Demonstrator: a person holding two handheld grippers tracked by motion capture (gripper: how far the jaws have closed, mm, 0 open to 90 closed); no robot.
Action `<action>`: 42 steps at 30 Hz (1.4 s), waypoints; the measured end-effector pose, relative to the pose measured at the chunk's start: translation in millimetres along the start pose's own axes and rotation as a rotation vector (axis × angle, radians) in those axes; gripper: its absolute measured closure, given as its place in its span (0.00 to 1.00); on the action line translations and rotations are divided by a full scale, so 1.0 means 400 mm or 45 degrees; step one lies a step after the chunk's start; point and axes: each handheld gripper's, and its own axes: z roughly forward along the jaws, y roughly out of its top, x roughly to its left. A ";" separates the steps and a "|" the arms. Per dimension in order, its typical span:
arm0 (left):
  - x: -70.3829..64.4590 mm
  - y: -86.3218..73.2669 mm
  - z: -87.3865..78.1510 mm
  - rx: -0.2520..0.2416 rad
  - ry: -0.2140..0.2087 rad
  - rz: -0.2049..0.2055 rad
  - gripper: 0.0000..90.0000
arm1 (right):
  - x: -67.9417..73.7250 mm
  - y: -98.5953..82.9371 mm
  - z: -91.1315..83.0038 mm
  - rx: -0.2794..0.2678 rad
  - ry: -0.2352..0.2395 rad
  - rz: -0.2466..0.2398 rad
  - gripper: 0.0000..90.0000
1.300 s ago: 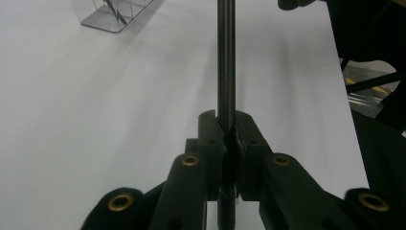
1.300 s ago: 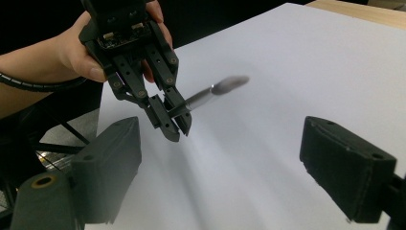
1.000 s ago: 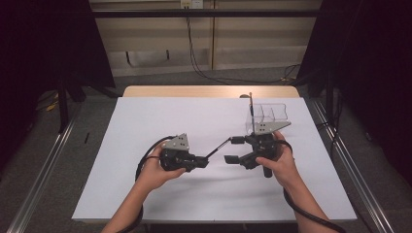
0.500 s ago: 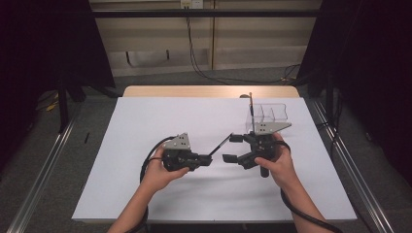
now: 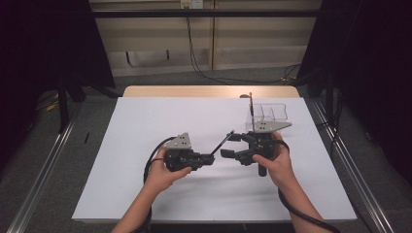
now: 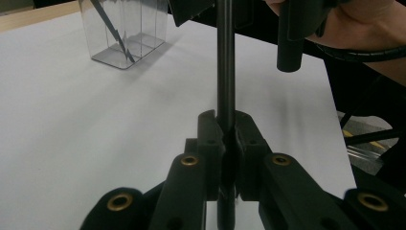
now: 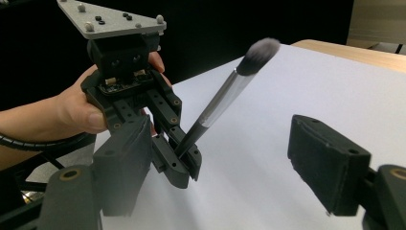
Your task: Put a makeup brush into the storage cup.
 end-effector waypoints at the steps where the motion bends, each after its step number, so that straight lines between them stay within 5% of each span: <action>1: 0.001 0.000 0.001 -0.002 0.006 0.001 0.93 | 0.000 0.000 0.000 -0.005 0.000 0.006 0.30; 7: 0.004 0.002 0.005 -0.009 0.013 -0.010 0.93 | -0.002 0.002 0.000 -0.011 -0.011 0.021 0.43; 19: 0.003 0.007 0.016 -0.029 0.020 -0.023 0.93 | 0.003 0.006 0.005 -0.020 0.008 0.021 0.86; 35: -0.001 -0.004 0.045 -0.023 -0.010 -0.084 0.92 | 0.006 0.006 0.023 -0.071 0.055 0.116 0.94; 42: -0.003 -0.005 0.055 -0.045 -0.025 -0.109 0.91 | 0.014 0.016 0.025 -0.067 0.064 0.095 0.94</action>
